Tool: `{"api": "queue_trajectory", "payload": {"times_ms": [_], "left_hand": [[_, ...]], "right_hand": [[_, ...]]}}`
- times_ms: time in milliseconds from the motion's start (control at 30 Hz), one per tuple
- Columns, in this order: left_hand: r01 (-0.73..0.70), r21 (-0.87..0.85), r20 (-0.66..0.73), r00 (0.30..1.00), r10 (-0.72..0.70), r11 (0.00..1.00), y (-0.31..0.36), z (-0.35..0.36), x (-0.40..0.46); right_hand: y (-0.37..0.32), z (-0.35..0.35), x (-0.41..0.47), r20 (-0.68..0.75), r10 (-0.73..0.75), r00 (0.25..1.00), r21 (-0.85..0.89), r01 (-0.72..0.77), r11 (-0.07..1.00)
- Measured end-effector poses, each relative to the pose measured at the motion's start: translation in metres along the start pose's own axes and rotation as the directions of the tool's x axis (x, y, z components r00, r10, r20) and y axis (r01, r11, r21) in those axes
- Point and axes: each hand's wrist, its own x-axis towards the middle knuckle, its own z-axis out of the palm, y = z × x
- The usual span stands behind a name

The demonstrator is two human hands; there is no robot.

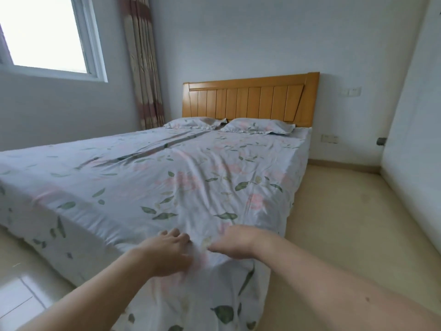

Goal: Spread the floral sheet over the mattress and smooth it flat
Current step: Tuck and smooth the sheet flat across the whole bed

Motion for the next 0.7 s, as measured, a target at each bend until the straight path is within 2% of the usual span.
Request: {"api": "queue_trajectory", "payload": {"times_ms": [67, 133, 233, 333, 467, 600, 700], "left_hand": [[-0.025, -0.003, 0.033, 0.999, 0.025, 1.000, -0.012, -0.002, -0.013], [0.039, 0.180, 0.036, 0.998, -0.046, 0.983, -0.019, -0.001, -0.026], [0.078, 0.452, -0.035, 0.997, -0.070, 0.889, -0.025, 0.013, -0.028], [0.033, 0.524, -0.102, 0.995, 0.024, 0.851, -0.034, 0.017, -0.032], [0.040, 0.520, -0.133, 0.991, 0.034, 0.853, -0.040, 0.002, -0.040], [0.111, 0.467, -0.290, 0.956, 0.034, 0.877, -0.054, -0.043, -0.048], [0.119, 0.473, -0.327, 0.944, 0.048, 0.873, -0.065, -0.053, -0.054]], "right_hand": [[-0.024, 0.005, -0.015, 0.101, -0.051, 0.994, -0.230, 0.074, 0.970], [-0.042, 0.019, -0.021, 0.103, -0.045, 0.994, -0.425, 0.085, 0.901], [-0.058, 0.036, -0.022, 0.051, -0.052, 0.997, -0.504, 0.070, 0.861], [-0.067, 0.044, -0.022, 0.055, -0.109, 0.992, -0.600, 0.121, 0.791], [-0.078, 0.037, -0.035, 0.114, -0.136, 0.984, -0.539, 0.176, 0.823], [-0.088, -0.004, -0.047, 0.102, -0.097, 0.990, -0.375, 0.128, 0.918], [-0.086, -0.019, -0.045, 0.077, -0.086, 0.993, -0.311, 0.106, 0.945]]}}
